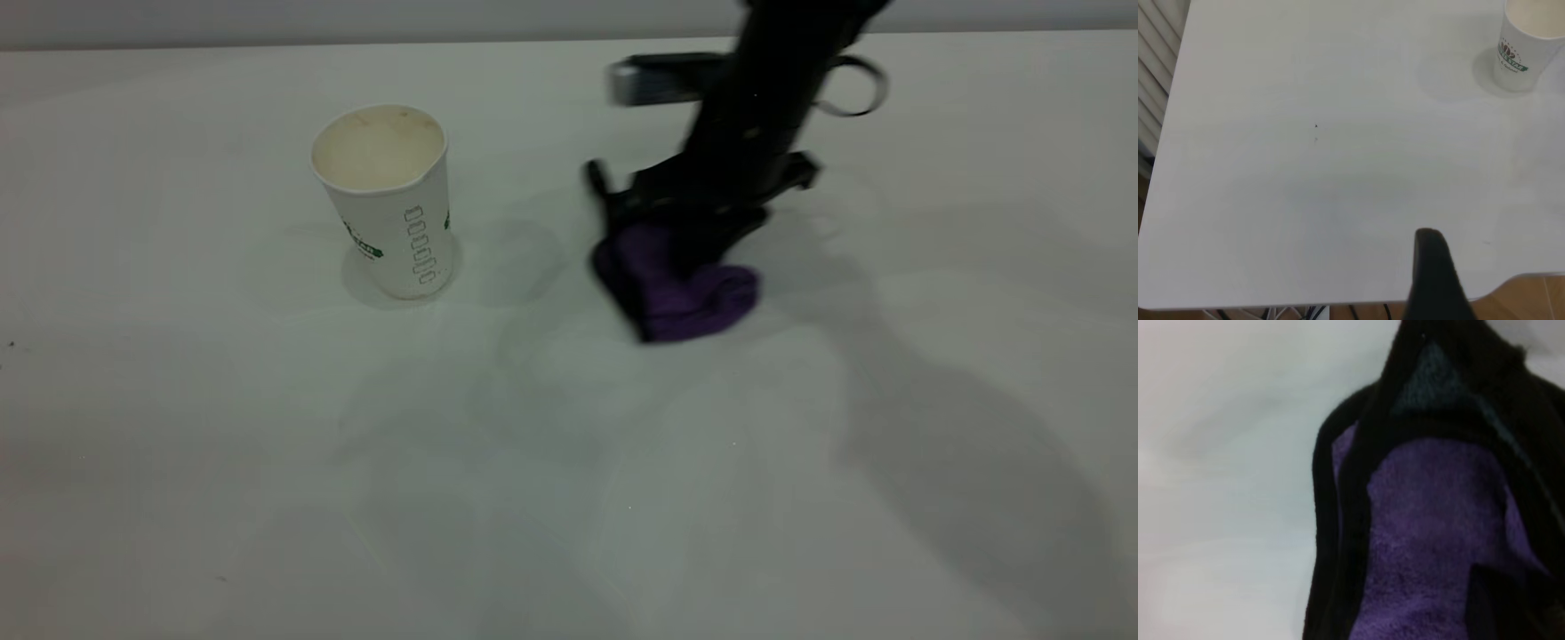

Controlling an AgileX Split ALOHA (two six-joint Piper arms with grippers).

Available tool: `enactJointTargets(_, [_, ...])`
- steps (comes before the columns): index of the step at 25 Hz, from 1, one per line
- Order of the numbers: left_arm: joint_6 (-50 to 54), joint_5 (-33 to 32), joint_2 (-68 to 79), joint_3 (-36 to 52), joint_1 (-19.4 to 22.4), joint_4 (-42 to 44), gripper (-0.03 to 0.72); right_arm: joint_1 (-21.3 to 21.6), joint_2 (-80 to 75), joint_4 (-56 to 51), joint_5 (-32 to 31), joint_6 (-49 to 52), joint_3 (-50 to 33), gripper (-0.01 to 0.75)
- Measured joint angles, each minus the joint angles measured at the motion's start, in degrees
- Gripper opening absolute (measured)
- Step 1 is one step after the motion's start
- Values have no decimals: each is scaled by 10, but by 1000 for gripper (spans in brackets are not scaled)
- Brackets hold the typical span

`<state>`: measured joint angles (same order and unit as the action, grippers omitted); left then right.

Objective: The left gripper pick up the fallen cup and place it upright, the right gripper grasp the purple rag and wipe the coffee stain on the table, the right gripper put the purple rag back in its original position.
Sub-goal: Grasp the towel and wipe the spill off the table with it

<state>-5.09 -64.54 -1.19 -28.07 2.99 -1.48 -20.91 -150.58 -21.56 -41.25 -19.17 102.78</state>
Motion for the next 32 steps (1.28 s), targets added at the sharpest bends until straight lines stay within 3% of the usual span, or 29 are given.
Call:
enactJointTargets(13, [0,0,0,0,0,0,524,162,1,51,-103,6,1,64])
enactJointTargets(22, [0,0,0,0,0,0,524,184,3,59,-112,11,1,105])
enactJointTargets(25, [0,0,0,0,0,0,524,185,11,65,-112,13,-1,182])
enactJointTargets(32, [0,0,0,0,0,0,524,189,81,75,-158,15,-6,468])
